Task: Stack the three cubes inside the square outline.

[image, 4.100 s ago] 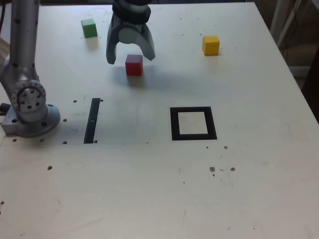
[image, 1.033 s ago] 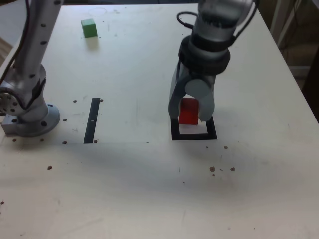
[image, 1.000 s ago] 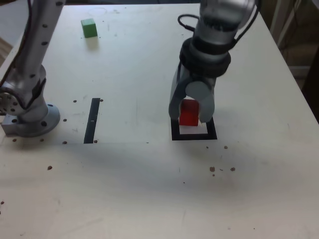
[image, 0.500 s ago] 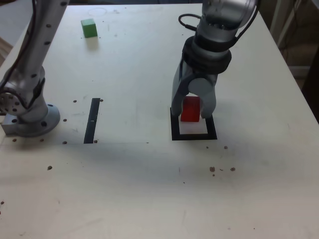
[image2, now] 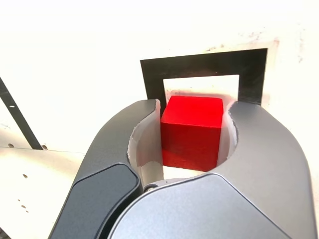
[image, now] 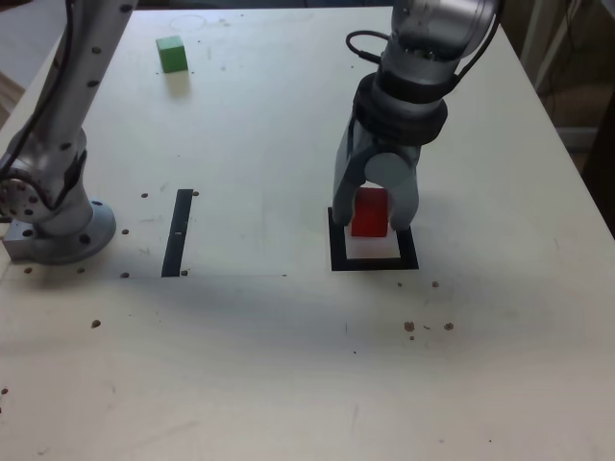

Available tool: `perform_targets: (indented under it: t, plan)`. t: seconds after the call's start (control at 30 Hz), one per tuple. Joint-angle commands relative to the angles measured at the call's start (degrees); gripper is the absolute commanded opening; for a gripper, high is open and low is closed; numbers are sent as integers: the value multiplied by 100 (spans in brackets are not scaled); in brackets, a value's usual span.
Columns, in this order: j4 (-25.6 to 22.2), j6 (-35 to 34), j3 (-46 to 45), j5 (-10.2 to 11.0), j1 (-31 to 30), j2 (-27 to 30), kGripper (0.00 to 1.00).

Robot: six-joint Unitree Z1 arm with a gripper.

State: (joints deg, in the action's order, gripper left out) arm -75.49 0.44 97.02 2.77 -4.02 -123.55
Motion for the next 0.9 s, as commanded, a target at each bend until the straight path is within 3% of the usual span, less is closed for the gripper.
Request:
perform_targets:
  t: [0.0, 0.33, 0.53, 0.87]
  plan:
    - [17, 23, 45, -18, 6, -78, 54]
    - [32, 35, 40, -62, 6, -233, 57]
    - [25, 35, -13, 105, 6, 78, 98]
    - [22, 44, -16, 105, 7, 515, 100]
